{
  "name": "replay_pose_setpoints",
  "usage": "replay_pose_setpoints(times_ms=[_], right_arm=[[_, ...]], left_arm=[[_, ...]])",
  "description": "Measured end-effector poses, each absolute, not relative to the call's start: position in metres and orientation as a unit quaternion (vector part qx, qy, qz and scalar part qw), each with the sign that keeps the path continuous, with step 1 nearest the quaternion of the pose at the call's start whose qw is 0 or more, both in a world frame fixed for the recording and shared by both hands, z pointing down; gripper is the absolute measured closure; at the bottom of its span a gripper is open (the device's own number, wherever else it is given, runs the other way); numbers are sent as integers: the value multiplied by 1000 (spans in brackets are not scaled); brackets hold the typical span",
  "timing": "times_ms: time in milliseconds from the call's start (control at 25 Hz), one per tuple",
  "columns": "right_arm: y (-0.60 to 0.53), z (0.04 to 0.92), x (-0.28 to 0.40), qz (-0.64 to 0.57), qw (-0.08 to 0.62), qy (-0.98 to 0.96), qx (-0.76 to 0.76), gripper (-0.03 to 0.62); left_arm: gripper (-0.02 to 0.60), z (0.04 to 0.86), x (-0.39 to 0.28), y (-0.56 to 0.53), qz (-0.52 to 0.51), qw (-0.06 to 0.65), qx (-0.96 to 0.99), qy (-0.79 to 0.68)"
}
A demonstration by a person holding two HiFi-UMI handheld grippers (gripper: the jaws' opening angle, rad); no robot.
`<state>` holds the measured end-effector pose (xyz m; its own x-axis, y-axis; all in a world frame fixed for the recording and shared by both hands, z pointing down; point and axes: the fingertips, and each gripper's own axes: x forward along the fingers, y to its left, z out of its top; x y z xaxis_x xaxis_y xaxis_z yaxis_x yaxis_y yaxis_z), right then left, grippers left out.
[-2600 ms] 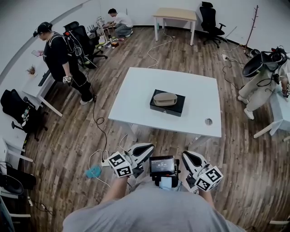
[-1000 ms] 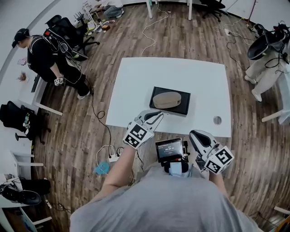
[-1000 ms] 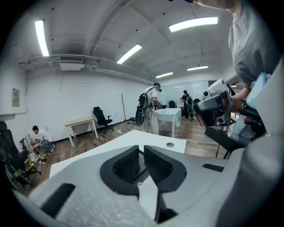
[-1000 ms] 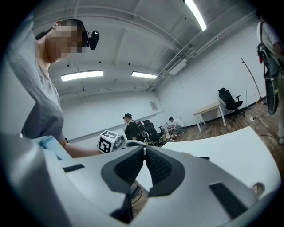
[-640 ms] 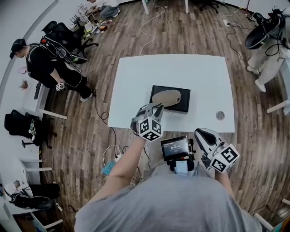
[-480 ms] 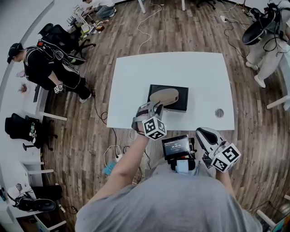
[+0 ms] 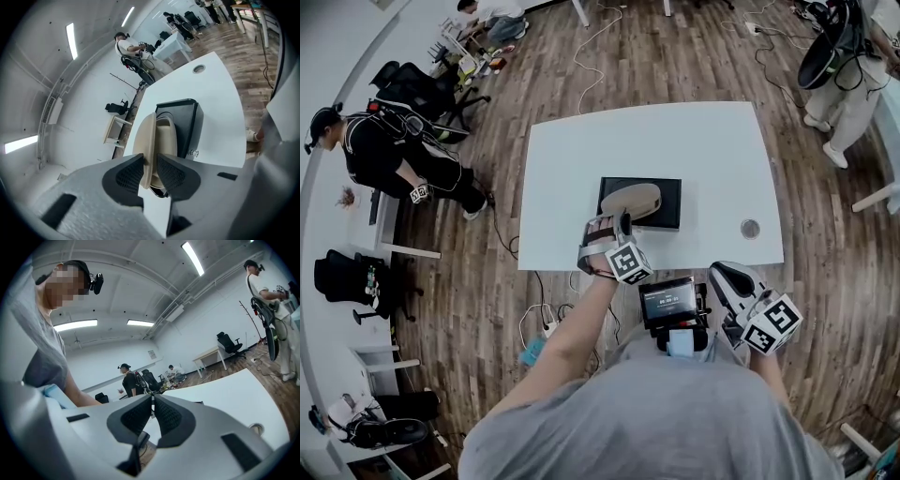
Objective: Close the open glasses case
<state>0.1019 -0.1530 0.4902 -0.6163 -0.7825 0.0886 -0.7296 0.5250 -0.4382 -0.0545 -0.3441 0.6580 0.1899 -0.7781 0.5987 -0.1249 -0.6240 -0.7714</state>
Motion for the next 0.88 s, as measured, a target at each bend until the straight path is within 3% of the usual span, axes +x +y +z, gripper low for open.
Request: replay_pose_setpoints(times_ms=[360,880], right_arm=[[-154,493,118,-235,78,858,-450,560],[-153,493,119,-236,78,857,-451,560]], left_arm=[[523,655,-57,-346,-565,339,-680,322],[548,666,-56,-339,-567,327,-689,311]])
